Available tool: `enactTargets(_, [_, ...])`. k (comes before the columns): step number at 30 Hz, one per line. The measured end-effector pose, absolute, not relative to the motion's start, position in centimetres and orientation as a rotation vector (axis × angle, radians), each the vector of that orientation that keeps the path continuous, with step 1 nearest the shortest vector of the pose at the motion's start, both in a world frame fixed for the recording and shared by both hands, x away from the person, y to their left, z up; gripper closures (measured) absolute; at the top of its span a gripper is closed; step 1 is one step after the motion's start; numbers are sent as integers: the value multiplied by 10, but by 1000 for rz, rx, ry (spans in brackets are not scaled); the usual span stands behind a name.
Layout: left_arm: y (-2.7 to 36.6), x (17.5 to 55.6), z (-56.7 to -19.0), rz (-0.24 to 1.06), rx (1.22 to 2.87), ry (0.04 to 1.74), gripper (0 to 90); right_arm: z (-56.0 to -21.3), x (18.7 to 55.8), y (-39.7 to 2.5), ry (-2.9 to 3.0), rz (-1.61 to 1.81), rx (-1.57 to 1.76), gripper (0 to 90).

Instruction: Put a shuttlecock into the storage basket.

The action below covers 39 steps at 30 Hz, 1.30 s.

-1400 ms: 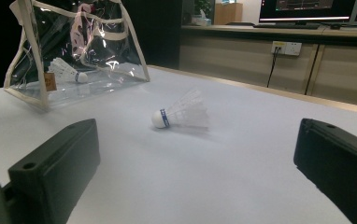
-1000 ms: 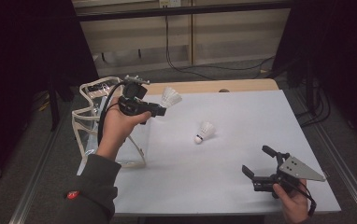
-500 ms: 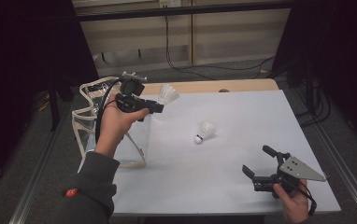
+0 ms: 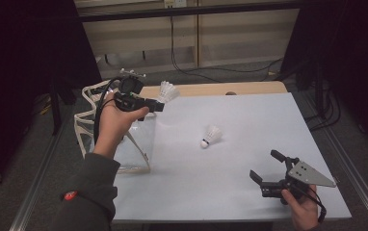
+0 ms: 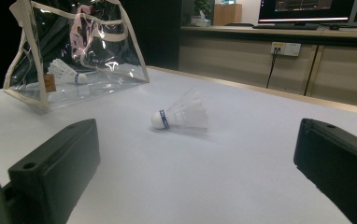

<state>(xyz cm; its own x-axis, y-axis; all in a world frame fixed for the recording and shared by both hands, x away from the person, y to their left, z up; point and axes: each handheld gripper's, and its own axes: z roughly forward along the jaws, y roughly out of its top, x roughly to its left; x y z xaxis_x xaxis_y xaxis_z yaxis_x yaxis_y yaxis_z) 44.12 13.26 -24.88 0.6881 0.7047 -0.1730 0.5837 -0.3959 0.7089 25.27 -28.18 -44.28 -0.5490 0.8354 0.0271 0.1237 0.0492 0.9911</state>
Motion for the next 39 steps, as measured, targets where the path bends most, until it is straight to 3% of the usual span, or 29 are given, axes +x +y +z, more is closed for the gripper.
enactTargets(39, [162,448,-226,283,2083,1074,658,-442,253,-282,1740,1549,967,4])
